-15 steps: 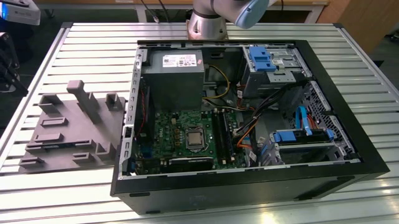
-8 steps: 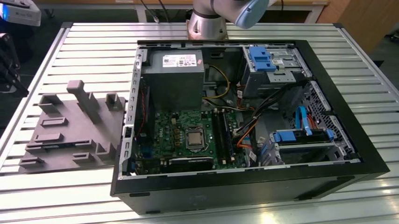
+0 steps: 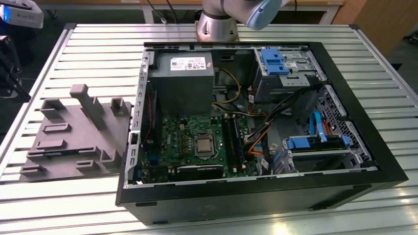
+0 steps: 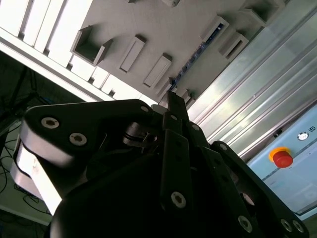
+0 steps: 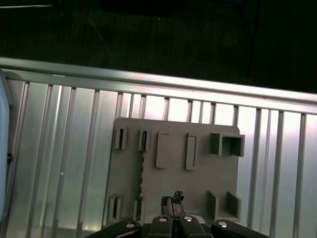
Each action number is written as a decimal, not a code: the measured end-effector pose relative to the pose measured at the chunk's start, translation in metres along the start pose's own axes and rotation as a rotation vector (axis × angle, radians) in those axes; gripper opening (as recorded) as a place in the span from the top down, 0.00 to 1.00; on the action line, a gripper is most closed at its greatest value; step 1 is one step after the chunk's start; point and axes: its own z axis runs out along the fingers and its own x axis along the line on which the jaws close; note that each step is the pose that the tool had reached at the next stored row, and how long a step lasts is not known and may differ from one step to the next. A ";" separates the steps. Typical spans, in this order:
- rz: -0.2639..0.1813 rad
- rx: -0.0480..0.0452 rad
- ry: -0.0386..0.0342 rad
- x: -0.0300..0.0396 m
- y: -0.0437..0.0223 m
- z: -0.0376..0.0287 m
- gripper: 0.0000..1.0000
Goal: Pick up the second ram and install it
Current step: 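Pick up the second ram and move it above second insertion slot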
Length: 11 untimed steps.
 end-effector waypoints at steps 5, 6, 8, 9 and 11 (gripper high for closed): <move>0.000 -0.0001 0.0000 0.0000 -0.0001 0.0012 0.89; 0.000 0.0000 0.0001 0.0000 -0.0001 0.0015 0.89; 0.000 -0.0001 0.0001 0.0000 -0.0001 0.0020 0.89; 0.000 -0.0001 0.0001 0.0001 -0.0001 0.0023 0.89; 0.000 0.0000 0.0000 0.0001 -0.0001 0.0029 0.89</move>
